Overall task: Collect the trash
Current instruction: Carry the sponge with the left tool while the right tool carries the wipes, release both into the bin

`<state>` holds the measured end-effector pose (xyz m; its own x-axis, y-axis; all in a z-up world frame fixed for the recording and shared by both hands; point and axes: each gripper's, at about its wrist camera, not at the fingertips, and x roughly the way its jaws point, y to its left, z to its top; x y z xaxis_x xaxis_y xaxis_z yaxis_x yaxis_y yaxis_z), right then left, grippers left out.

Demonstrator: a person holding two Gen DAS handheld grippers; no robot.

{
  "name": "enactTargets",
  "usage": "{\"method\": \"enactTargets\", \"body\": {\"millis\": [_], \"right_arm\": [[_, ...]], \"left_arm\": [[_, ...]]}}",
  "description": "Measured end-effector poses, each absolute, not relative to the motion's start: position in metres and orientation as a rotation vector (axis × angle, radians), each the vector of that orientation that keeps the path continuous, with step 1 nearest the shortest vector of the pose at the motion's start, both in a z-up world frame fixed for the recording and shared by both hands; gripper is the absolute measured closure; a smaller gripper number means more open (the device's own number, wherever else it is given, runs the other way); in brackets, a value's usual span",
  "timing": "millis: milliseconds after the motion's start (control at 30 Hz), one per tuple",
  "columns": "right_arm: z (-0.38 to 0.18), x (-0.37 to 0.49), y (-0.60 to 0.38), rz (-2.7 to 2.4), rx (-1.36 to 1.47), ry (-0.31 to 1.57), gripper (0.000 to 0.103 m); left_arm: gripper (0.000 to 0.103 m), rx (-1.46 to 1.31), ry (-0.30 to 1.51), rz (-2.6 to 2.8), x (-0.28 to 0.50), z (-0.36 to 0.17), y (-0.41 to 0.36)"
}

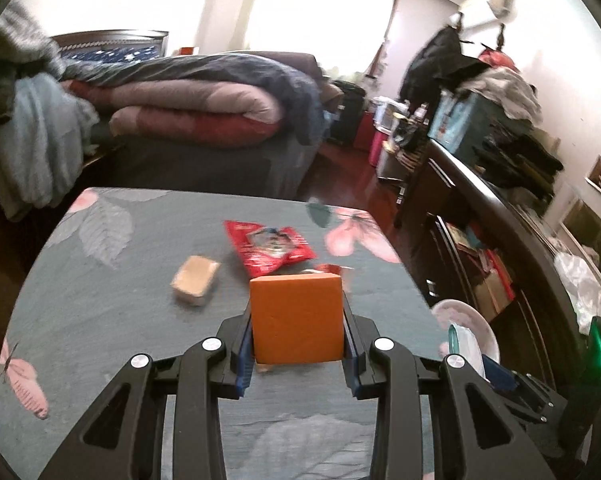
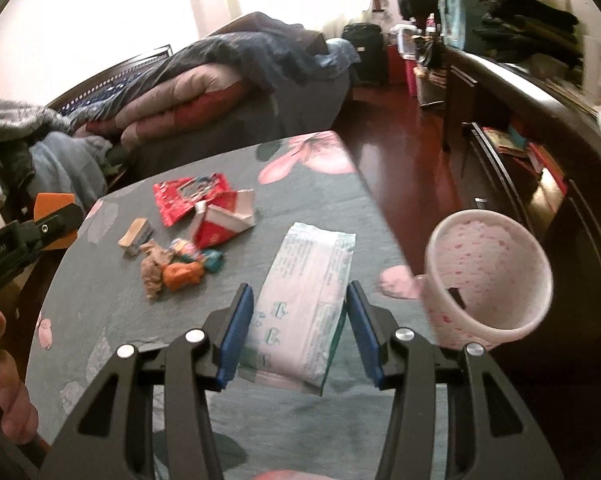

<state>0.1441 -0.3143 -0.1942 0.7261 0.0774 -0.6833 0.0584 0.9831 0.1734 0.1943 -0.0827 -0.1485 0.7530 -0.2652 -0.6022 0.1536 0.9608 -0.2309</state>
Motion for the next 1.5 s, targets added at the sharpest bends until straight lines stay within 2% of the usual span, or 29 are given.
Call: {"method": "enactTargets", "body": {"millis": [800,1167,1433,1500], "right_arm": [[-0.220,0.116,-0.483,-0.302,0.346,0.706,0.054],[-0.250,0.145,-0.543,-0.379,0.362,0.714,0.054],[-0.274,0.172,-0.559,-0.392,0.354,0.730,0.054],[-0.281,0.178,-0.562,-0.395,0.348,0.729,0.053]], "left_arm": [[0.068,0.044,0.719,-0.589,0.211,-0.153,-0.288],[0.068,0.115,0.799,-0.718,0.253,-0.184,-0.393],[0.067,0.094,0.877,-0.740,0.286,-0.206,-0.425],[0.061,0.091,0.893,-0.741,0.292,-0.211,-0.431]]}}
